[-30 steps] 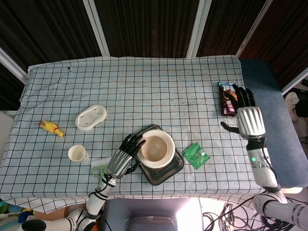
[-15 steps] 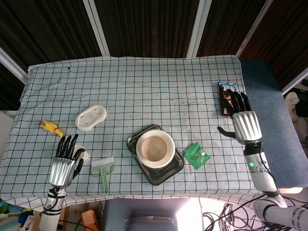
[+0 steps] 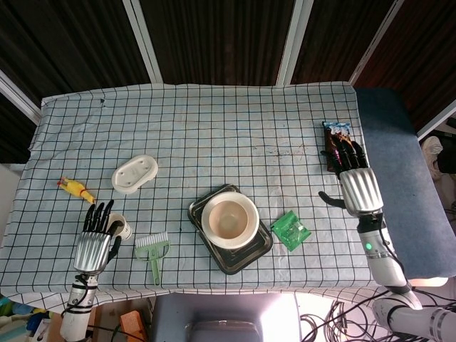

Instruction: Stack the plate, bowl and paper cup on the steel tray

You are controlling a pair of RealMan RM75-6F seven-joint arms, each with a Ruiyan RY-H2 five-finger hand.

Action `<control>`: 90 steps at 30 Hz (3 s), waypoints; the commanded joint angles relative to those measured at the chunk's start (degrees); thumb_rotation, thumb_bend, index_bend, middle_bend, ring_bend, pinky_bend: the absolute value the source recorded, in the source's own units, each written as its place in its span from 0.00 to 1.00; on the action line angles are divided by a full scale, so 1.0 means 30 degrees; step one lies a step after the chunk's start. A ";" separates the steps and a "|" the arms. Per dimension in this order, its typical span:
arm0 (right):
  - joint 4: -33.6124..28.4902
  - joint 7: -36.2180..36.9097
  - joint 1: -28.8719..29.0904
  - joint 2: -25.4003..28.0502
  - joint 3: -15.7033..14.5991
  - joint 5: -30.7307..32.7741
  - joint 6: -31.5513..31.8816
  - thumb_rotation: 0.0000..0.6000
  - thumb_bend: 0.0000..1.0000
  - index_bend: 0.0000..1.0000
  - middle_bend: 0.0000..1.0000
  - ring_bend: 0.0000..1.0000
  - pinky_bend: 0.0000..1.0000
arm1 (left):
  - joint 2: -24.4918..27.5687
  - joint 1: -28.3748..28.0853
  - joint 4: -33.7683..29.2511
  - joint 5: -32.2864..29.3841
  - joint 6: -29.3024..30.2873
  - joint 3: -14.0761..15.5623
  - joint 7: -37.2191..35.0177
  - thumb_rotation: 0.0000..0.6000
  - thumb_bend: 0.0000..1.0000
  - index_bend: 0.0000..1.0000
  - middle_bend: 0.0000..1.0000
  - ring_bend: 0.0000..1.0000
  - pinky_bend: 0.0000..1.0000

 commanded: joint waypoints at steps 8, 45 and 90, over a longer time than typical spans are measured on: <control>0.0070 0.0050 -0.0066 -0.0013 0.0014 0.0052 -0.0034 1.00 0.05 0.19 0.00 0.00 0.00 | -0.0275 0.0093 0.0651 -0.0593 -0.0824 -0.0537 -0.0375 1.00 0.44 0.57 0.04 0.00 0.00; -0.0509 0.2269 -0.0180 0.1390 0.1814 0.2036 -0.0356 1.00 0.05 0.19 0.00 0.00 0.00 | -0.6532 -0.4866 0.1619 0.3503 -0.1181 -0.1859 -0.4634 1.00 0.52 0.73 0.18 0.00 0.00; -0.0864 0.2512 -0.0744 0.2213 0.1258 0.1579 0.0204 1.00 0.05 0.15 0.00 0.00 0.00 | -0.3342 -0.3482 0.1059 0.3032 0.1170 0.1524 0.1817 1.00 0.40 0.00 0.00 0.00 0.00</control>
